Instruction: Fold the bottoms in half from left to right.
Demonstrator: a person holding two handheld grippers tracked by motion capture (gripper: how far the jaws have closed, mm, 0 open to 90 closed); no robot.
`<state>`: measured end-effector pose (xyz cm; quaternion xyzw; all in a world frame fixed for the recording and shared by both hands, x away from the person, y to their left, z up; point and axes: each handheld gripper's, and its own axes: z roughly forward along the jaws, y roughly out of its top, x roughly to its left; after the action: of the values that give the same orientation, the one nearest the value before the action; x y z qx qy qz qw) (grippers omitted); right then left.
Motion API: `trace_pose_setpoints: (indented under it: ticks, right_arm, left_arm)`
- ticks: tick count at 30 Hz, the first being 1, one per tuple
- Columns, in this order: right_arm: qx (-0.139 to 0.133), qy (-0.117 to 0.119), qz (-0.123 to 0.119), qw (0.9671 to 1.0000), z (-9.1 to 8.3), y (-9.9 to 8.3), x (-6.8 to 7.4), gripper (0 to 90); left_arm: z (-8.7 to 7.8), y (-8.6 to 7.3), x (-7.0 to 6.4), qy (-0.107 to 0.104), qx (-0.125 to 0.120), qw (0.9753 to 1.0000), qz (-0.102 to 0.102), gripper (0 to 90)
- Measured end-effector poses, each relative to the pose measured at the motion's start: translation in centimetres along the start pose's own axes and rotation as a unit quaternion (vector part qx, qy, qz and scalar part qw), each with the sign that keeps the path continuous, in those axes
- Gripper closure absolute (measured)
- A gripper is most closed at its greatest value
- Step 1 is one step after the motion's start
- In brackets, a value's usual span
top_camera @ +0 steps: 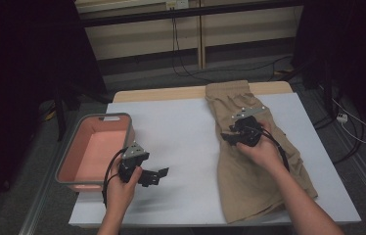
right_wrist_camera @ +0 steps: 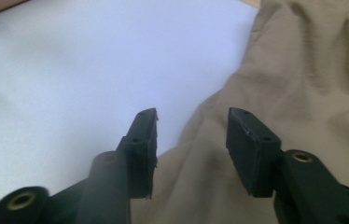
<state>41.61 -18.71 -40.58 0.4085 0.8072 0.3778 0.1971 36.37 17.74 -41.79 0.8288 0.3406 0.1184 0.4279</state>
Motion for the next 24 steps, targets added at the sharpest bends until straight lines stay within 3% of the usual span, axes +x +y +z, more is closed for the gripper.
trace_pose_setpoints:
  ticks: [5,7,14,24]
  right_arm:
    - [-0.006,0.010,0.008,0.9999,0.7,0.1,0.5,59.0]
    - [-0.004,0.013,-0.001,0.9999,1.1,0.1,0.6,59.6]
    - [0.011,0.012,-0.001,0.9999,2.7,-0.3,0.5,59.6]
    - [0.038,-0.023,0.009,0.9990,4.8,-1.2,-0.5,68.2]
  left_arm:
    - [0.0,0.0,0.0,-0.001,0.000,1.0000,0.001,5.5]
    - [0.0,0.0,-0.1,-0.002,0.000,1.0000,0.000,5.5]
    - [0.1,0.0,0.0,-0.002,0.000,1.0000,0.000,5.4]
    - [0.1,-0.1,0.1,0.001,0.000,1.0000,0.000,5.4]
